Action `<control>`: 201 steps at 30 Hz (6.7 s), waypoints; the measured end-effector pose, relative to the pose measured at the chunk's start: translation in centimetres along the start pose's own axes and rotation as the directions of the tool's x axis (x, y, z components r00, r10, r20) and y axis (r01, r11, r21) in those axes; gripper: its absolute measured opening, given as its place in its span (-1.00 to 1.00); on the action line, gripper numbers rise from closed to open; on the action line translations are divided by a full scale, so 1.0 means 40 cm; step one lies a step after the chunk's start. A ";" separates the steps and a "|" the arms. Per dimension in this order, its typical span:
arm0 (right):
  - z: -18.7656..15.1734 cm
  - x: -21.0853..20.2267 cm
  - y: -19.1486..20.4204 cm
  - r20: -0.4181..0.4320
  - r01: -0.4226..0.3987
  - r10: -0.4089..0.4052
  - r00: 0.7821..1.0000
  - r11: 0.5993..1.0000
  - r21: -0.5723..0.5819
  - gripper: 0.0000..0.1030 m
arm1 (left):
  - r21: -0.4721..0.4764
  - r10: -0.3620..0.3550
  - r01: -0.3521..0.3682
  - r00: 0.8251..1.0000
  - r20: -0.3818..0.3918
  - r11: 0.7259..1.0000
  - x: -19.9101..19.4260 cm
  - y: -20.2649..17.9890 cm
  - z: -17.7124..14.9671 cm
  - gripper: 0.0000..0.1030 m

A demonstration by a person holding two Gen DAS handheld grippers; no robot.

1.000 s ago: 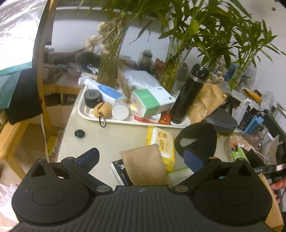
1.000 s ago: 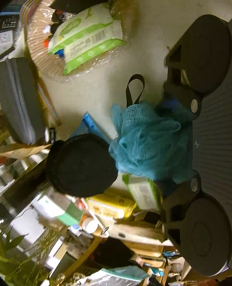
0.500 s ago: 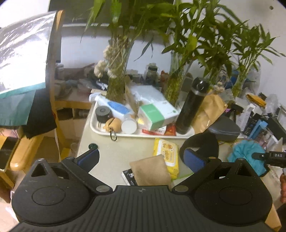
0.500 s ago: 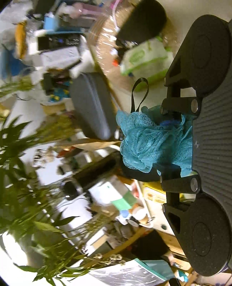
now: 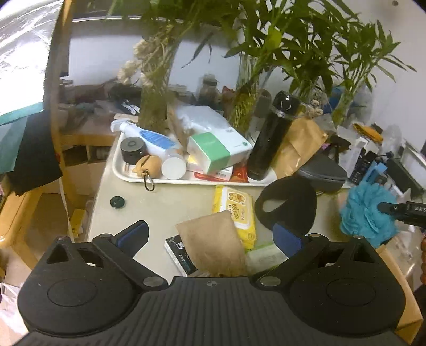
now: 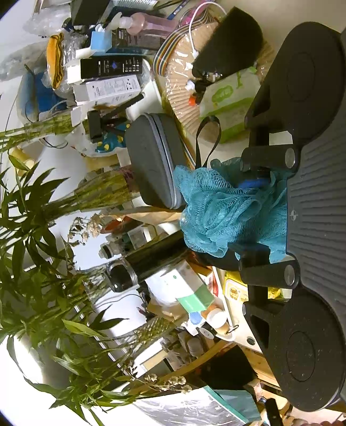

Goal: Organize soft objects
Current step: 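Lift the sponge with the right gripper while the left gripper grasps the brown paper pouch, then drop the sponge into the cardboard box while the left gripper releases the pouch there, then grasp the black snack packet on the table with the left gripper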

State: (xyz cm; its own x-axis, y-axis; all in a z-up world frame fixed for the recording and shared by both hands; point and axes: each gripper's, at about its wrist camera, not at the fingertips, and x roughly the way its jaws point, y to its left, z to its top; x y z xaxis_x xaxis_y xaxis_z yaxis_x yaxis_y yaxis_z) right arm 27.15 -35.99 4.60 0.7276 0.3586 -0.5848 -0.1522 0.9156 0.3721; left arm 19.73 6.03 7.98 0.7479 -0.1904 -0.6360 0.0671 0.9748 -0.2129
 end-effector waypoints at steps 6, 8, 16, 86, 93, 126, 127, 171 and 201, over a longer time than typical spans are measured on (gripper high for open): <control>-0.007 0.002 0.025 0.001 0.002 -0.002 1.000 0.998 -0.062 -0.21 | 0.022 -0.003 0.006 0.993 -0.116 1.000 0.113 0.017 -0.028 0.97; -0.006 -0.002 0.027 0.010 -0.001 0.001 1.000 0.998 -0.060 -0.21 | 0.032 0.005 -0.001 0.990 -0.141 0.999 0.137 0.025 -0.040 0.84; -0.005 0.007 0.037 0.002 -0.011 0.011 1.000 0.997 -0.073 -0.21 | -0.054 -0.033 0.018 0.958 -0.286 0.998 0.221 0.074 -0.053 0.30; -0.141 -0.380 0.288 -0.094 -0.267 0.250 0.964 0.916 -0.300 -0.23 | 0.271 0.006 -0.003 1.000 -0.010 0.963 -0.300 -0.291 -0.049 -0.97; -0.191 -0.351 0.305 -0.185 -0.256 0.206 0.961 0.915 -0.312 -0.22 | 0.242 0.021 -0.003 0.997 -0.069 0.970 -0.296 -0.286 -0.095 -0.97; -0.189 -0.333 0.337 -0.049 0.047 -0.077 0.996 0.889 -0.455 1.00 | 0.115 0.080 -0.085 0.996 0.042 0.990 -0.333 -0.198 -0.125 0.35; -0.186 -0.331 0.330 -0.048 0.048 -0.078 0.996 0.892 -0.449 1.00 | 0.111 0.085 -0.090 0.995 0.045 0.990 -0.332 -0.194 -0.126 0.35; -0.018 -0.013 0.097 0.002 0.142 -0.146 0.989 0.962 -0.233 1.00 | 0.129 0.184 -0.165 0.971 -0.152 0.978 0.119 0.016 -0.003 0.36; 0.001 0.015 0.069 0.008 0.199 -0.201 0.980 0.963 -0.180 1.00 | 0.085 0.144 -0.116 0.836 -0.530 0.990 0.454 0.044 -0.022 0.24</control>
State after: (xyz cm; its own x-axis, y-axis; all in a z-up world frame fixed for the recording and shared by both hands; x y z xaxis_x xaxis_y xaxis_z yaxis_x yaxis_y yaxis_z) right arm 27.18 -33.25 5.30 0.7489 0.1655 -0.6417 -0.1217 0.9862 0.1123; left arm 32.86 4.21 -4.59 0.2843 -0.0807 -0.9553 0.0360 0.9966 -0.0735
